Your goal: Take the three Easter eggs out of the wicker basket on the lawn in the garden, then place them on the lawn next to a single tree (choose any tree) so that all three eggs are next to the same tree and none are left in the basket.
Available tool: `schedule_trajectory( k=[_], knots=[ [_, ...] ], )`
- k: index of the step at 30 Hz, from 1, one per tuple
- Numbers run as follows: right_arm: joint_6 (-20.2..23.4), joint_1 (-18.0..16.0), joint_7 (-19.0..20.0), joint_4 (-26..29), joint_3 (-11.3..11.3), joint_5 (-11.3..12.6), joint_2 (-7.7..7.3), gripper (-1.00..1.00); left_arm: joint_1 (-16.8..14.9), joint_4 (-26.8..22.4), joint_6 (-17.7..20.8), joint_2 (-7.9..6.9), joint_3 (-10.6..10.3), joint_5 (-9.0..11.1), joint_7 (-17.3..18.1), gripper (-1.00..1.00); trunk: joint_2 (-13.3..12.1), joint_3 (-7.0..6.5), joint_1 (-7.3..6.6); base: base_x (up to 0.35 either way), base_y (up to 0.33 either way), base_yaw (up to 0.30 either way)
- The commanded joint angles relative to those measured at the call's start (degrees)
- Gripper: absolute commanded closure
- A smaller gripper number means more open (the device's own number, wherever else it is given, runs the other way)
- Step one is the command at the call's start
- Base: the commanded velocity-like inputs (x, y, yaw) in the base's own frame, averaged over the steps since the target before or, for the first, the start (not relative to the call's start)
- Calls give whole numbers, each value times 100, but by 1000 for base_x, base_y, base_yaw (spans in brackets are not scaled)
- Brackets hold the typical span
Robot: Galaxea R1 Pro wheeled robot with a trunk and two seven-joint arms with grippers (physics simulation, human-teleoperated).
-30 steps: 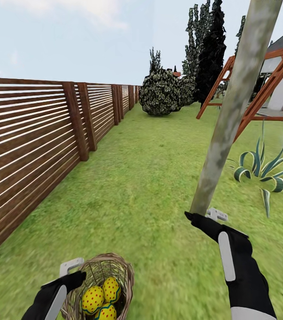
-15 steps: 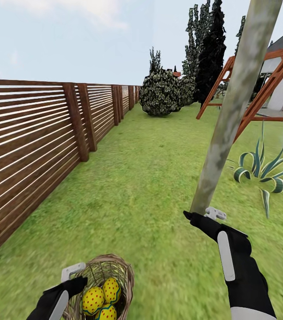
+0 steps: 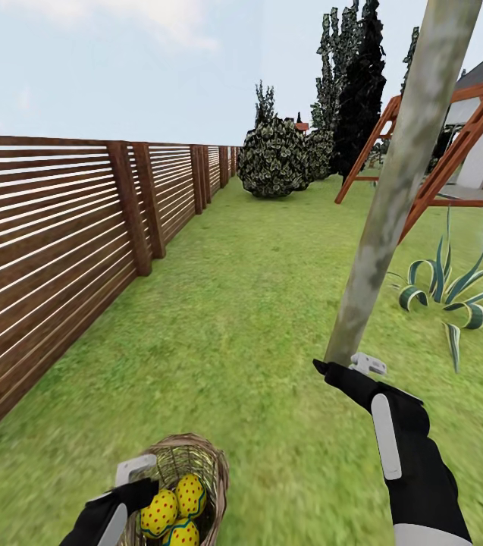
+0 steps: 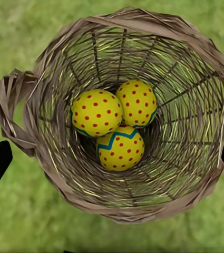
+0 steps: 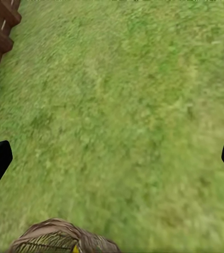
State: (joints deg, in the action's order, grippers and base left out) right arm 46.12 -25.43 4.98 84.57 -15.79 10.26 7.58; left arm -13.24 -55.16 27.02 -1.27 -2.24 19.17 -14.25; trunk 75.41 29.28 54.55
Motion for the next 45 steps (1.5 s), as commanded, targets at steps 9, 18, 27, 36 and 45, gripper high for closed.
schedule_trajectory(
  k=[9,18,27,36,45],
  knots=[
    [36,-6,38,38,-12,-6,15,-100,-3,2,-121,-12,-38,51,-59,-100,284,132,154,0,0,0],
    [37,-6,38,42,-12,-6,14,-100,-3,141,-277,-13,-39,55,-61,-100,645,293,351,0,0,0],
    [38,-6,38,42,-12,-6,13,-100,-3,203,-293,-13,-39,60,-61,-100,1006,455,549,0,0,0],
    [38,-6,38,42,-12,-6,15,-100,-3,216,-294,-9,-39,60,-61,-100,1367,616,747,0,0,0],
    [38,-6,38,42,-12,-6,15,-100,-3,216,-293,-6,-42,60,-61,-100,1728,778,944,0,0,0]
  ],
)
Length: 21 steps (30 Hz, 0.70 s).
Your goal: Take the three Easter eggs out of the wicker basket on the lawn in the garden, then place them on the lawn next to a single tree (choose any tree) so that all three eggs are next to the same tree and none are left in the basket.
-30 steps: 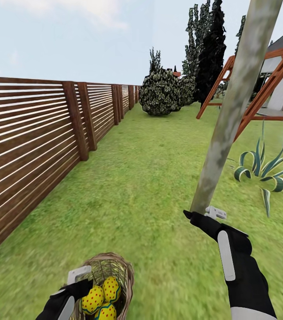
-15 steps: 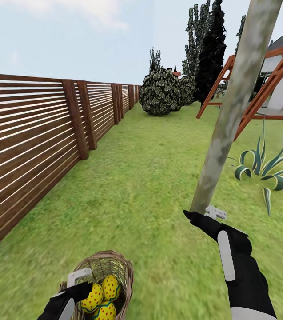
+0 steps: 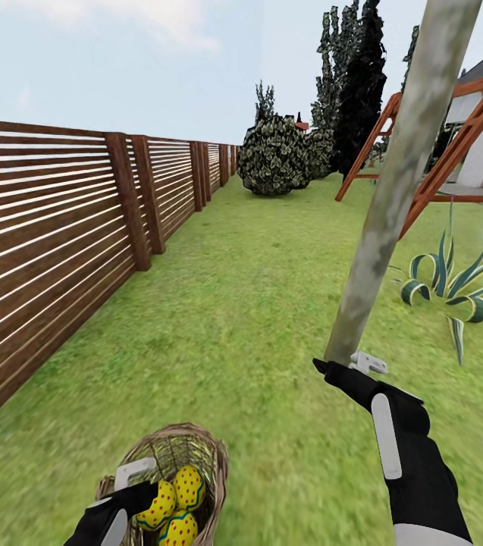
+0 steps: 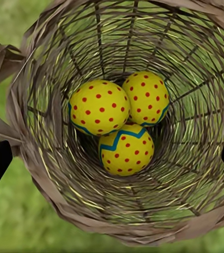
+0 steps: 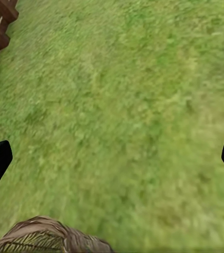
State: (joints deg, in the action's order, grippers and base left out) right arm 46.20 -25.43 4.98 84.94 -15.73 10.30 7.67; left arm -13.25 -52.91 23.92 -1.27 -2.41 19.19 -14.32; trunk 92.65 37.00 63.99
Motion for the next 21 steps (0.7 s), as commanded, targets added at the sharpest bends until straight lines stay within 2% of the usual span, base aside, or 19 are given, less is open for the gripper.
schedule_trajectory(
  k=[1,6,21],
  knots=[
    [30,-5,38,5,-18,-11,7,-100,-2,-9,17,-7,-24,59,-53,-100,45,24,22,0,0,0],
    [30,-5,38,5,-18,-11,7,-100,-2,-9,19,-7,-27,59,-53,-100,245,114,132,0,0,0],
    [30,-5,72,5,-18,-11,5,-100,-2,-9,25,-6,-31,59,-55,-100,245,114,132,2,0,0]
  ],
)
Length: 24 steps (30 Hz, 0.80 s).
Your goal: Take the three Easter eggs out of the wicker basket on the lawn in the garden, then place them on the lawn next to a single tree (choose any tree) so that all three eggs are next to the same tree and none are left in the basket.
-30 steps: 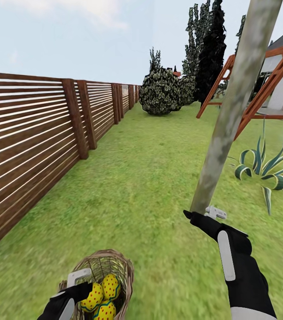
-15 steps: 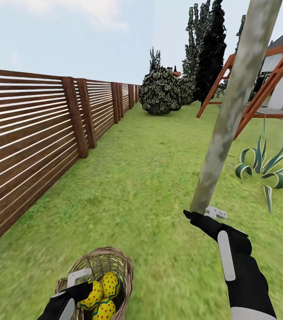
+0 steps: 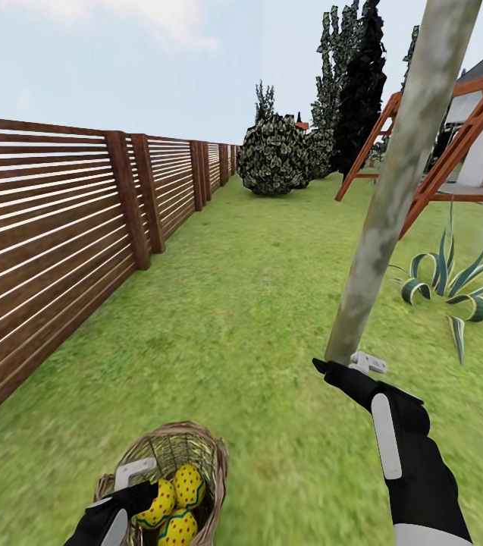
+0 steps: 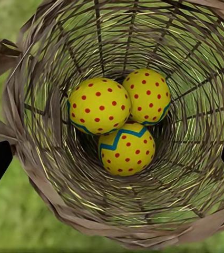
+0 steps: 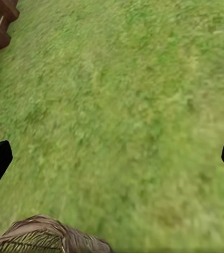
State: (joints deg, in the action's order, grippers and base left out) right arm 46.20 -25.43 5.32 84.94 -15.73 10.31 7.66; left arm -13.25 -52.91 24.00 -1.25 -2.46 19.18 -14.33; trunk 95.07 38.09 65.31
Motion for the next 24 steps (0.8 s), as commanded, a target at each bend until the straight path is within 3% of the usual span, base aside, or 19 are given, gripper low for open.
schedule_trajectory(
  k=[1,14,24],
  knots=[
    [30,-5,39,5,-18,-11,7,-100,-2,-9,17,-7,-26,59,-57,-100,3,6,0,80,-25,0],
    [30,-5,39,5,-18,-11,7,-100,-2,-9,15,-7,-26,56,-64,-100,3,6,0,70,-41,0],
    [30,-5,39,5,-18,-11,8,-100,-2,-9,15,-10,-26,59,-78,-100,3,6,0,177,-2,0]
  ],
)
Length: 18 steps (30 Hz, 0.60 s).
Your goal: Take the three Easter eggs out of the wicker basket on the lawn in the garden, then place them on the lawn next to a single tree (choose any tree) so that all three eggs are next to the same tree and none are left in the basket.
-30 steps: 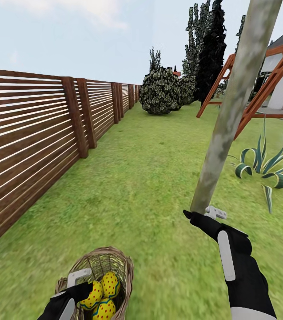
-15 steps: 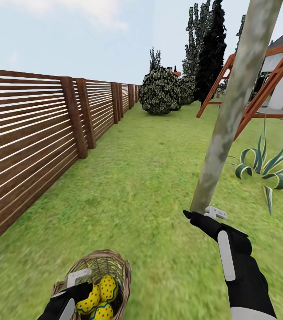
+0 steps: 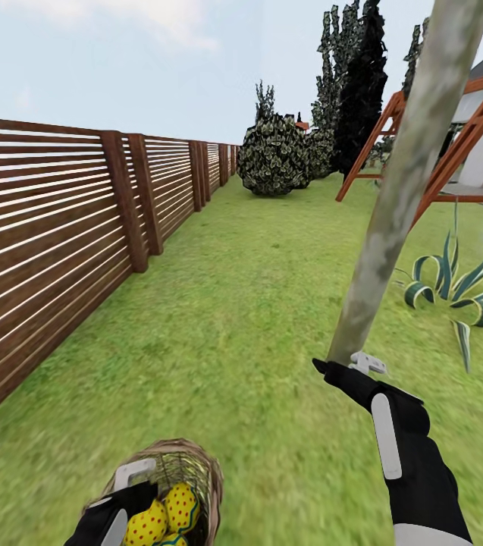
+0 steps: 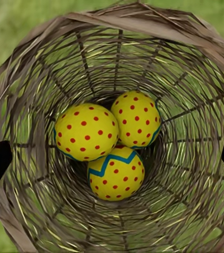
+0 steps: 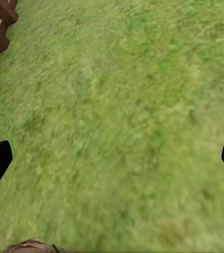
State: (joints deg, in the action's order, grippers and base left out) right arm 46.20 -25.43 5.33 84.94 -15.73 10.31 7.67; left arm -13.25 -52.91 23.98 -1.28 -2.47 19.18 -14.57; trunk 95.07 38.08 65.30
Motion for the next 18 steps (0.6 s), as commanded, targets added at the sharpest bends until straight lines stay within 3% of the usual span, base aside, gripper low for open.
schedule_trajectory(
  k=[1,18],
  knots=[
    [30,-5,38,5,-18,-11,7,-100,-2,-9,17,-7,-26,59,-54,-100,3,6,1,122,0,0],
    [30,-5,38,5,-18,-11,4,-100,-2,-9,10,-5,-26,60,-47,-100,3,6,1,28,0,0]
  ],
)
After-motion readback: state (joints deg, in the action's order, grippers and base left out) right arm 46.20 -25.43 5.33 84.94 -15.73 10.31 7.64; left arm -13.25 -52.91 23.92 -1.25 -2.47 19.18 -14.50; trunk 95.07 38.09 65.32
